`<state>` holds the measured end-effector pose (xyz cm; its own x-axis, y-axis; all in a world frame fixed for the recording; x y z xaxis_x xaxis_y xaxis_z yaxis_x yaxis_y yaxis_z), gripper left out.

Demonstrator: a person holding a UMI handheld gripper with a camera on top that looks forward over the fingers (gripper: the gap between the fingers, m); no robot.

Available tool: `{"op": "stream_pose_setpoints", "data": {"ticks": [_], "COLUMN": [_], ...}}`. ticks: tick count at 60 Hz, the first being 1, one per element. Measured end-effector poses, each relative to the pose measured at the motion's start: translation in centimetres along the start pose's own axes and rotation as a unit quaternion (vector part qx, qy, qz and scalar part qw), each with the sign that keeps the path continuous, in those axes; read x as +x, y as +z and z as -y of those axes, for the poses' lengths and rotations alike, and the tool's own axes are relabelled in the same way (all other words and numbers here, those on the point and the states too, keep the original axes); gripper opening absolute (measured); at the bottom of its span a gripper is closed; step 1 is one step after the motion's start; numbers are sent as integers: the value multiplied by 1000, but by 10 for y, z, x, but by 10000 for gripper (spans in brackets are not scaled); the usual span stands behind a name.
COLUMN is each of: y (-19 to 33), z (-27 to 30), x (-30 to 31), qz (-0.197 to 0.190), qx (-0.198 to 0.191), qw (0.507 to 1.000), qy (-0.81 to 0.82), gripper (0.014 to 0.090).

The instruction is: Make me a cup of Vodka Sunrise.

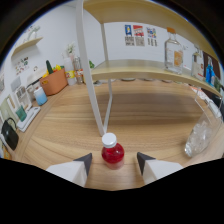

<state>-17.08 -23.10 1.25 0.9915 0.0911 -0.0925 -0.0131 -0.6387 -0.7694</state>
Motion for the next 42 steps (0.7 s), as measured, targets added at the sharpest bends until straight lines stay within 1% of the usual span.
{"op": "stream_pose_setpoints", "data": {"ticks": [1,4,15,19,30,42], "y": [-3,-15,-72,-93,-138,-159], "z": [2,12,47,54,46,21], "x": [1,4,18,29,75,136], "qz": [0,-2,-4,-11,-49,-88], "qx": [2,14,55,66,67,53], "qw": [1000,1000,998,998,997,995], "qy": [-1,-4,-5,-3,-3,3], "gripper": [868,842,848,845,847,845]}}
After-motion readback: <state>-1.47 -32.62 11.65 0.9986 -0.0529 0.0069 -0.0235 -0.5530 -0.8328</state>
